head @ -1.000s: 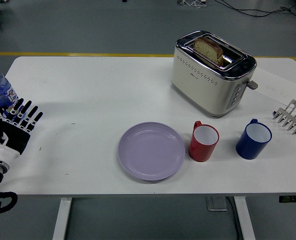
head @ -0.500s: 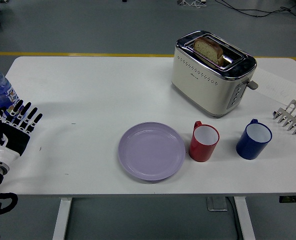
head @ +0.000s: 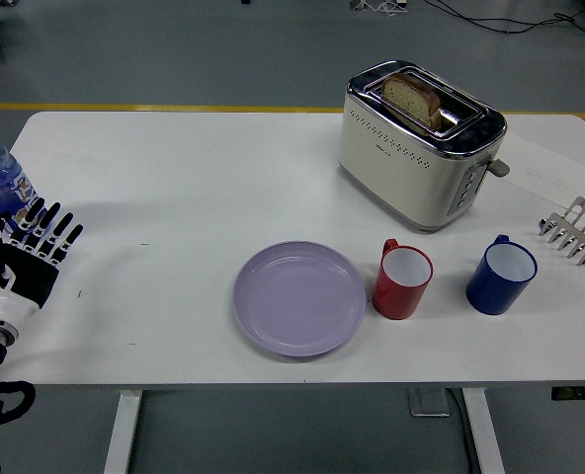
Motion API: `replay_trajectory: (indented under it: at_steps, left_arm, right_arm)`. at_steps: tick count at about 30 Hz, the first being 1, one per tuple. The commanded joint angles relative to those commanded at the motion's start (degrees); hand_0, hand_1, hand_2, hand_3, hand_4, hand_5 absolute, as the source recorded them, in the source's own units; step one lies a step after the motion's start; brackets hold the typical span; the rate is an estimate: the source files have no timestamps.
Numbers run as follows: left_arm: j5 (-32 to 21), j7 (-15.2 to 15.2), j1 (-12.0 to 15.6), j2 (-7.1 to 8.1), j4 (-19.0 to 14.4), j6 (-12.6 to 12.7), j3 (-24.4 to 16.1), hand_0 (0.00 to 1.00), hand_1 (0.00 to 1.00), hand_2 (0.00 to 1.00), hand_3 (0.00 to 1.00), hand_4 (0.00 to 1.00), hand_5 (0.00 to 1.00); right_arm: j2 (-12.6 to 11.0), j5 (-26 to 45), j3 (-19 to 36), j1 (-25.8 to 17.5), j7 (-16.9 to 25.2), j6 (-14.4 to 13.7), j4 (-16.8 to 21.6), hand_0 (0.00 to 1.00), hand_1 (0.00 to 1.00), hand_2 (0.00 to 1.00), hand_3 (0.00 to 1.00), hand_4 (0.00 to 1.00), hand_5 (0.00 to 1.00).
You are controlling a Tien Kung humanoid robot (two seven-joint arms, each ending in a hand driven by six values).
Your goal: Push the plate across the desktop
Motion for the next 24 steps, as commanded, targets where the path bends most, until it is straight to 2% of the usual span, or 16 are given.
replay_trajectory:
  at_steps: [24]
  left_arm:
    - [0.2,0.1,-0.2,-0.18,-0.2,0.1,-1.2,0.693,0.73,0.735,0.688,0.511,0.989]
  right_arm:
    - [0.0,-1.0,0.4,0.7,-0.2,0.1,0.0,0.513,0.48,0.582,0.541,0.148,0.275]
